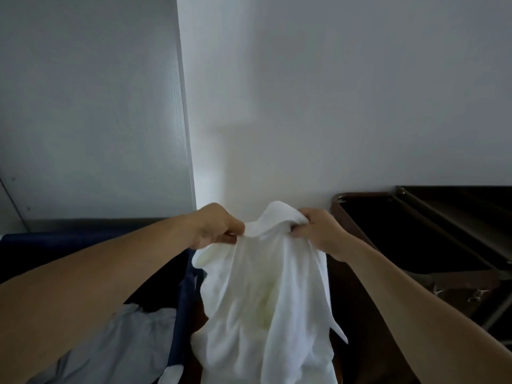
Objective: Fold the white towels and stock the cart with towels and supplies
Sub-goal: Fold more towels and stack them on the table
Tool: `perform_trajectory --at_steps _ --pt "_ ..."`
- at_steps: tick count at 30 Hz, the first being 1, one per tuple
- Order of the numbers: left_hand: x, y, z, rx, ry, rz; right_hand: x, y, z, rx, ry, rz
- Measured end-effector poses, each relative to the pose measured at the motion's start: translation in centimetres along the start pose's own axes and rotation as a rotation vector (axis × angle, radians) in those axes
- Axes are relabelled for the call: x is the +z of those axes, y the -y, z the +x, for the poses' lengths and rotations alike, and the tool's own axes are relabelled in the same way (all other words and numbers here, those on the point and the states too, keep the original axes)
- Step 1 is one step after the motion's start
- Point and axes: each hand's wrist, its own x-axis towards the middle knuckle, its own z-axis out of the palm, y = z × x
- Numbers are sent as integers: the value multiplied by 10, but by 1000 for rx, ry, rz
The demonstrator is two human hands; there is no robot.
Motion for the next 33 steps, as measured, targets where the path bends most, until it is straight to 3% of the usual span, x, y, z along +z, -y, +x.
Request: perform_trajectory --at_steps 4,11,14,16,21,24,28,33 --pt "13 9 -2 2 73 41 2 9 6 -30 -40 110" --pt "24 22 16 82 -149 -185 9 -1 4 118 -1 -7" --pt "28 6 18 152 -256 -302 12 -2 3 91 -180 -172" --pt "30 -13 18 185 -292 -377 17 -1 0 52 -293 -120" --pt "52 -59 5 246 -331 -479 40 4 -6 -36 -142 -32" --pt "72 -71 -2 230 -316 -529 52 10 -7 10 -223 -192" --pt "84 -83 -9 249 -325 -557 57 18 -3 34 -363 -134" --pt "56 -111 -17 337 -431 -684 41 2 -1 71 -256 -175"
